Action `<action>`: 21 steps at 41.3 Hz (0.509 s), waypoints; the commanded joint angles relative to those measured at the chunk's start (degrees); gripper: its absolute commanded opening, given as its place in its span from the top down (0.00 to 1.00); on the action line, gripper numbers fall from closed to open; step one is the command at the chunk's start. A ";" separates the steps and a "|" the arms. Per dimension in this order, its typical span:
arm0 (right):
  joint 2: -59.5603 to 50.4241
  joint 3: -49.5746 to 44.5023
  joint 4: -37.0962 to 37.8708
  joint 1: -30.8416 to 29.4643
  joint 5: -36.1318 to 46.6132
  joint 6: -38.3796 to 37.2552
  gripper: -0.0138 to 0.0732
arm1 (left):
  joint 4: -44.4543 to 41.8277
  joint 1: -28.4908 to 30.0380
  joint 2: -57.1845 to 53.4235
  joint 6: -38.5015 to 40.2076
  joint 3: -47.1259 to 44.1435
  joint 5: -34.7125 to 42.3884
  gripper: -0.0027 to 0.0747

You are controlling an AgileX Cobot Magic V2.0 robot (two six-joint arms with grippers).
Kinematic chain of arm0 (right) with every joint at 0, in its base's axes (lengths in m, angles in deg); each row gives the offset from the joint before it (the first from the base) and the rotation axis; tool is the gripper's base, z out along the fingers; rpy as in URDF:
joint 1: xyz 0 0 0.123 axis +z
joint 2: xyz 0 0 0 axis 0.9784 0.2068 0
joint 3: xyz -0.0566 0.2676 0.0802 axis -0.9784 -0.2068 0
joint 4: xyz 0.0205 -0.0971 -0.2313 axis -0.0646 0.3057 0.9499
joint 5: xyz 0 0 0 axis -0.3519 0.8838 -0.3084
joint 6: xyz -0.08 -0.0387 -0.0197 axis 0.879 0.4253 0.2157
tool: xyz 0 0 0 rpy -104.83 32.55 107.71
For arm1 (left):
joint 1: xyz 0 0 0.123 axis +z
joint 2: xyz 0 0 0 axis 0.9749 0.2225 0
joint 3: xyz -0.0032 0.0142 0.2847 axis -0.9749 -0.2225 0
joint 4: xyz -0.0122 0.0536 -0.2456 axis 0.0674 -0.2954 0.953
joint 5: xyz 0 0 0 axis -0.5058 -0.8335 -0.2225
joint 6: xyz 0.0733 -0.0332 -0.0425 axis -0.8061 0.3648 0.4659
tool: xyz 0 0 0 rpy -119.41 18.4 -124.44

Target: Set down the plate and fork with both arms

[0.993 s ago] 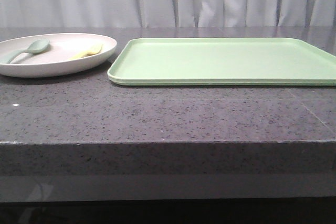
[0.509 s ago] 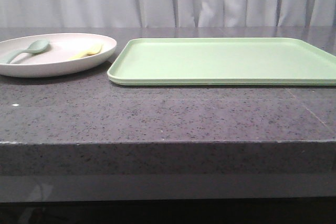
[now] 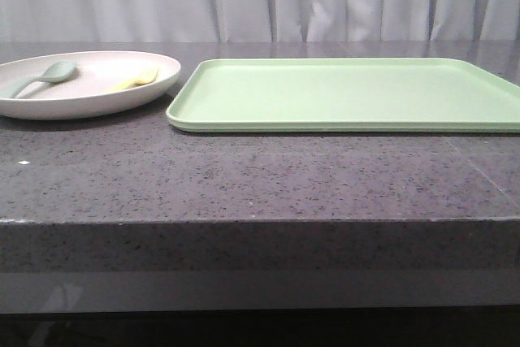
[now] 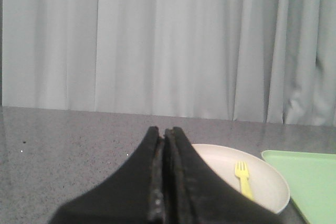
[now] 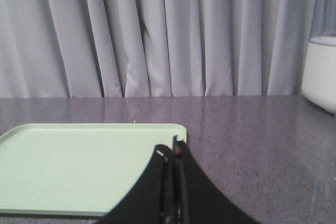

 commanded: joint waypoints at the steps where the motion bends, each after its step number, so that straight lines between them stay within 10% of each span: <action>1: 3.40 7.71 -0.03 -0.23 -1.95 0.27 0.94 | -0.38 -0.38 5.40 0.13 9.32 -4.28 0.99; 21: 22.13 24.39 -0.08 -0.23 -16.26 0.27 0.94 | -0.38 -0.38 20.94 0.13 24.26 -17.33 0.99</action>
